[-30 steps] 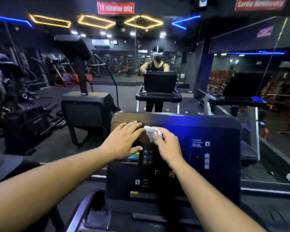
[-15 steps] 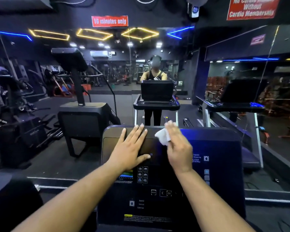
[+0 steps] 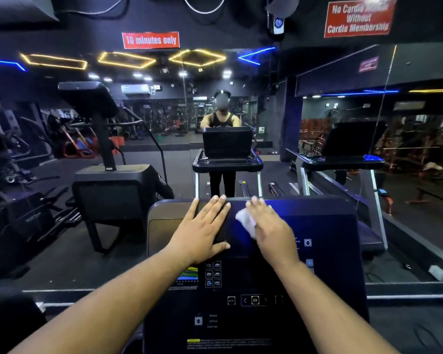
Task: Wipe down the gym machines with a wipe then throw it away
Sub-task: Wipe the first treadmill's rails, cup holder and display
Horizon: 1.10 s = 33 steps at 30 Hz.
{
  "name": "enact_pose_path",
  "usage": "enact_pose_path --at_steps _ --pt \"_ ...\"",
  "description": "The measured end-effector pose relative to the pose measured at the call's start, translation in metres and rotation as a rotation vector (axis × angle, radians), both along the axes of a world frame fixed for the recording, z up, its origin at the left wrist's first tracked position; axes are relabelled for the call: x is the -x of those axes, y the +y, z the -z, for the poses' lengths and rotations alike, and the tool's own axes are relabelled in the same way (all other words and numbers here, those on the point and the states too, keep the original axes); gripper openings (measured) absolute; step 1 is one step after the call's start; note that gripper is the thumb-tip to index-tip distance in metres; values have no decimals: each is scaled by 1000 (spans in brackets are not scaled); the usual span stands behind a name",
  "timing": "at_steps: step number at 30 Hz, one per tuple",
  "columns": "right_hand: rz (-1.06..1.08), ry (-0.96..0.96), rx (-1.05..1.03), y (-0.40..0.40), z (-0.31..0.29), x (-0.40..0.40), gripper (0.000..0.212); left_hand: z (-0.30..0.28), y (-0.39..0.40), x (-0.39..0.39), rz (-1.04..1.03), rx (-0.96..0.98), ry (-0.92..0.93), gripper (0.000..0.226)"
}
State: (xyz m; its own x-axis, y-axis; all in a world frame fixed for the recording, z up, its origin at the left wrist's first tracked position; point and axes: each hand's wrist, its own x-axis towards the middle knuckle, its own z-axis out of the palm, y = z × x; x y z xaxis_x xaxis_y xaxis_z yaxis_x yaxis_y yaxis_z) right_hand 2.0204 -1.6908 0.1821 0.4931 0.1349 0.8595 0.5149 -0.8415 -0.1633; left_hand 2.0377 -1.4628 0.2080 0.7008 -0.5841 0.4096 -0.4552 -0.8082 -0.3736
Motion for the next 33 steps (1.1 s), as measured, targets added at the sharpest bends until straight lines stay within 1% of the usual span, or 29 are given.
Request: enact_pose_path --at_steps 2,3,4,6,7,8,9,10,11,13,14,15,16,17,19,21,22,23,24,25,26,27,28,31,33 --pt "3 60 -277 -6 -38 3 55 3 -1 -3 8 20 -21 99" --pt "38 102 -350 -12 -63 4 55 4 -1 -4 9 27 -21 99" --pt "74 161 -381 -19 -85 4 53 4 -1 -5 9 31 -15 99" --pt "179 263 -396 -29 -111 3 48 6 -1 -6 21 50 -13 98" --pt "239 220 -402 -29 -115 5 46 7 -2 -5 27 62 -11 98" --pt "262 83 -394 -25 -113 7 46 7 -3 -5 26 69 -6 99" --pt "242 -63 -343 -19 -103 8 47 8 -2 -6 19 72 -2 99" --pt "202 -149 -223 -12 -85 6 50 10 -3 -6 12 76 0 99" --pt "159 -166 -70 -4 -63 1 53 10 -2 -6 9 81 -1 99" --pt "130 3 199 3 -16 -9 55 10 -3 -5 12 79 9 99" --pt "131 97 267 4 2 -11 55 11 -3 -5 11 80 15 99" --pt "145 147 304 2 13 -12 56 12 -3 -5 13 92 8 99" --pt "166 174 327 -2 16 -13 61 13 -4 -5 13 106 3 99" --pt "194 204 331 -8 16 -15 70 13 -5 -4 15 115 6 99" --pt "274 256 215 -24 6 -17 90 13 -6 -3 11 115 16 99" --pt "394 303 57 -43 -5 -17 104 13 -8 -2 4 122 23 99" --pt "423 328 35 -45 -6 -14 109 12 -10 -1 1 122 22 99" --pt "395 354 71 -43 -4 -10 111 12 -11 -1 -3 122 18 100" --pt "321 387 162 -36 0 -6 112 13 -12 -1 -10 121 18 100" --pt "243 394 294 -28 6 -3 111 14 -13 0 -16 123 21 101" --pt "187 363 431 -22 13 -1 109 15 -14 0 -18 125 23 101" --pt "161 315 524 -23 19 -2 105 16 -16 1 -12 119 19 100" --pt "146 285 552 -27 20 -3 100 15 -18 0 -5 106 17 99" --pt "166 294 420 -55 13 -6 87 9 -28 2 48 38 9 97" --pt "220 292 328 -71 6 -4 84 1 -38 1 77 -33 26 98"
